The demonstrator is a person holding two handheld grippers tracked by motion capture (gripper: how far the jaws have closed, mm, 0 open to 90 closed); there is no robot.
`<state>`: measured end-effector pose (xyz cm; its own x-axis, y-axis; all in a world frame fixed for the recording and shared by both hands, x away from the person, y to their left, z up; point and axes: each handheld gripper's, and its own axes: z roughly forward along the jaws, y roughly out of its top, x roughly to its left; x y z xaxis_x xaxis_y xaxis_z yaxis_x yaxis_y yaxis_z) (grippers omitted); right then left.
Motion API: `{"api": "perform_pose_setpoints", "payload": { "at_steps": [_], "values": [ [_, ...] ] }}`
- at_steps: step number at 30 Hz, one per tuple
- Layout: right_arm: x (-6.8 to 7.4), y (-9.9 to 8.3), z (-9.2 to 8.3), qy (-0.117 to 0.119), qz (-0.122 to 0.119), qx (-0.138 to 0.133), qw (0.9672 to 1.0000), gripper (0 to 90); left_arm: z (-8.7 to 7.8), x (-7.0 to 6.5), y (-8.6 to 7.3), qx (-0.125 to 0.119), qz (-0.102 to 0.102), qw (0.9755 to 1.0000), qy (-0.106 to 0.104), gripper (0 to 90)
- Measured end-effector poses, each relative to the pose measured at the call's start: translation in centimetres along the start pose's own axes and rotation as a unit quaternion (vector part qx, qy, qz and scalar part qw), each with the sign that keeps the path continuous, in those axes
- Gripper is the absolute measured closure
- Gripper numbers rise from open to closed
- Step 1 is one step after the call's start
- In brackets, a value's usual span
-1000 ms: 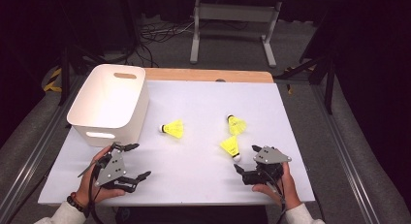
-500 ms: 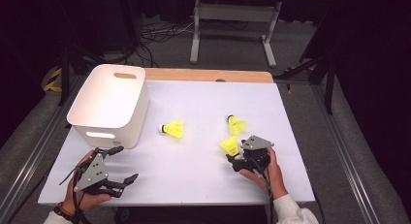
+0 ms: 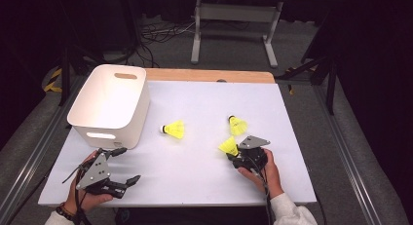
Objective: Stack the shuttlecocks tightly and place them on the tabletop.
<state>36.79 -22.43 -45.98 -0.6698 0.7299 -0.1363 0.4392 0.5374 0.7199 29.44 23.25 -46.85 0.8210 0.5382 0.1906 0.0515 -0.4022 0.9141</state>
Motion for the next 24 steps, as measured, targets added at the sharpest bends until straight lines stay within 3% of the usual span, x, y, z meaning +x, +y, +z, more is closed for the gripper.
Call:
{"api": "perform_pose_setpoints", "payload": {
  "at_steps": [11, 16, 24],
  "values": [
    [0.5, 0.2, -0.9, 0.019, -0.011, -0.019, 0.9996, 63.4, 0.3, 0.0, -0.1, 0.006, 0.001, 0.9999, -0.008, 7.3],
    [0.8, 0.2, -1.3, 0.042, -0.007, -0.04, 0.9983, 63.8, 0.4, 0.1, -0.1, 0.01, 0.005, 0.9999, -0.009, 7.4],
    [2.2, 0.4, -1.1, 0.083, -0.017, -0.045, 0.9954, 62.3, 0.4, 0.0, 0.0, 0.011, 0.004, 0.9998, -0.015, 7.5]
  ]
}}
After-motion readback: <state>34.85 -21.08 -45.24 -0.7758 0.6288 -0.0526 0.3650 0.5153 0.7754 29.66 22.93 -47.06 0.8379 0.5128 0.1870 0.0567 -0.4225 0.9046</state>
